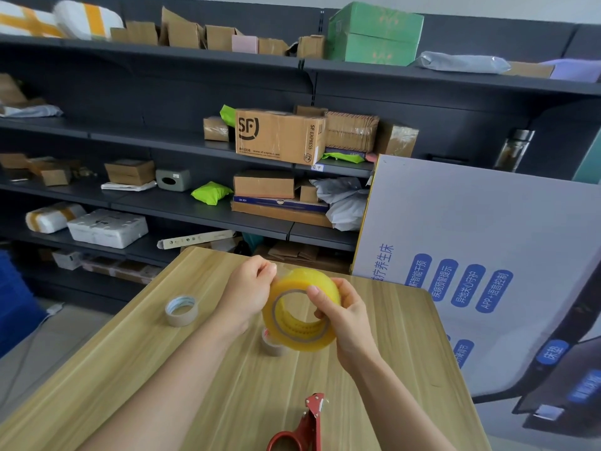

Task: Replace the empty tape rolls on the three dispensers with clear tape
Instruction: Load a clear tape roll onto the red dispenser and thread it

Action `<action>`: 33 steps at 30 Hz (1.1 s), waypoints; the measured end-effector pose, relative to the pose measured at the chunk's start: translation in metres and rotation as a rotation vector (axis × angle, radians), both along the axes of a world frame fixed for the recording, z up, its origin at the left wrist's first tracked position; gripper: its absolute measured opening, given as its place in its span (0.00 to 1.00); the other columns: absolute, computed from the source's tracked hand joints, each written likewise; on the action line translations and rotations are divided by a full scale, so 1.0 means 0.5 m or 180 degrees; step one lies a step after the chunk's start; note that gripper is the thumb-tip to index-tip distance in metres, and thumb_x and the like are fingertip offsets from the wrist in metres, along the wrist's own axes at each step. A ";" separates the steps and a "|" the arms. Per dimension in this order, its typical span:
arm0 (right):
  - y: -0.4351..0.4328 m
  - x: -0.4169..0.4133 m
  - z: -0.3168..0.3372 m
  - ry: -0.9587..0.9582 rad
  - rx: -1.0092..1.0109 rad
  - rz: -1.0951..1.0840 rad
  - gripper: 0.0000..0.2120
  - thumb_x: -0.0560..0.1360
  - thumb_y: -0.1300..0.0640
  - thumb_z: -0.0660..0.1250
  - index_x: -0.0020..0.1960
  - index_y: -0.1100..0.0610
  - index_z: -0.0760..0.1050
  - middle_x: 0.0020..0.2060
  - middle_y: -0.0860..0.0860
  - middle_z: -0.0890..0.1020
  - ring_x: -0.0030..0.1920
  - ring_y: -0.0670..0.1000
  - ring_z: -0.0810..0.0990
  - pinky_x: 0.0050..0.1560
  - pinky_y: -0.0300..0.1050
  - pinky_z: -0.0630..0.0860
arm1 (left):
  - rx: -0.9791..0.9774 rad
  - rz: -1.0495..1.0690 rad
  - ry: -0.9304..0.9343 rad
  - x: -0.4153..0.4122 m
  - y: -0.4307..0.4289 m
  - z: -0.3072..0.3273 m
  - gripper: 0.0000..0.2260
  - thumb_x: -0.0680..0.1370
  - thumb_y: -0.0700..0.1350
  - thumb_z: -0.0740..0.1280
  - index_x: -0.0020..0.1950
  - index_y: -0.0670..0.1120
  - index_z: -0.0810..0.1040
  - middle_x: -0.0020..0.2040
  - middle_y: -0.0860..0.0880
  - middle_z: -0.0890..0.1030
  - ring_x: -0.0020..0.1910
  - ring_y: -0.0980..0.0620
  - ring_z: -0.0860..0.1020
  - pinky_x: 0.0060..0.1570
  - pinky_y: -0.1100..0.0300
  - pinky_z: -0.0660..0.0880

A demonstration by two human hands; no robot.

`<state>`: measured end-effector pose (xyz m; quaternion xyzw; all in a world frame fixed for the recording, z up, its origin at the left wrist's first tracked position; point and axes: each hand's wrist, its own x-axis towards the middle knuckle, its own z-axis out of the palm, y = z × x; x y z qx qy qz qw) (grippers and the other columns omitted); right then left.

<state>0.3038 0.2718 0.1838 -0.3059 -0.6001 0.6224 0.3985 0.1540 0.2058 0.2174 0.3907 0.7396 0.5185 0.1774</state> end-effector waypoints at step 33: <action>-0.019 0.018 -0.044 -0.0484 -0.0178 0.1377 0.09 0.67 0.56 0.71 0.44 0.56 0.75 0.42 0.55 0.82 0.41 0.49 0.80 0.43 0.40 0.72 | 0.0683 0.0415 -0.1928 0.003 0.003 -0.005 0.09 0.83 0.42 0.55 0.56 0.37 0.71 0.42 0.41 0.81 0.33 0.46 0.83 0.30 0.58 0.80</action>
